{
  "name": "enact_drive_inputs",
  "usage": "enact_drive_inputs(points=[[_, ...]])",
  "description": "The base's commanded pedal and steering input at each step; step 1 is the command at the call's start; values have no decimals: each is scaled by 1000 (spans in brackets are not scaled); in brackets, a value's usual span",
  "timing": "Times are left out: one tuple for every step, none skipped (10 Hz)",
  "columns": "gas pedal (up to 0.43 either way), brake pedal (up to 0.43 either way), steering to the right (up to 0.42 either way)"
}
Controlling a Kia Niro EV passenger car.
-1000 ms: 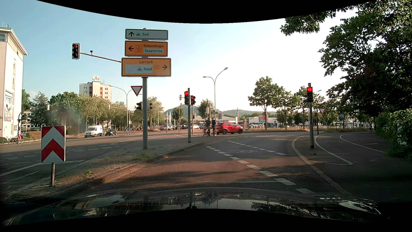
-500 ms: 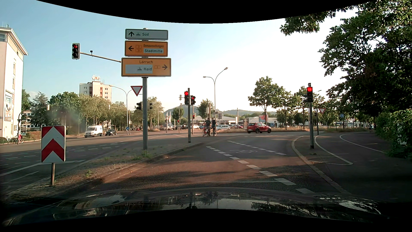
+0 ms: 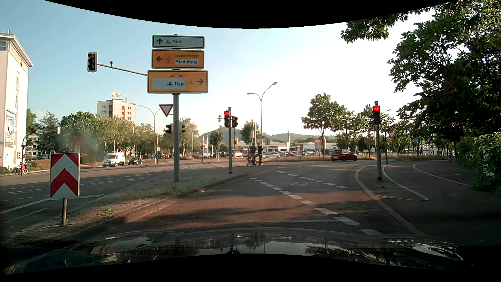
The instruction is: Follow the waypoints while adhering to traffic rules and regulations
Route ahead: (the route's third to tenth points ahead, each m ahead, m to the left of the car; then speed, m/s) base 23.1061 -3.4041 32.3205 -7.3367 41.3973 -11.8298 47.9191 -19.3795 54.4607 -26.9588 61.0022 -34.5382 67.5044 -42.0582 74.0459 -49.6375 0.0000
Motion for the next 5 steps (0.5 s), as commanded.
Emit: enact_drive_inputs(points=[[0, 293, 96], [0, 293, 96], [0, 293, 96], [0, 293, 96], [0, 293, 96]])
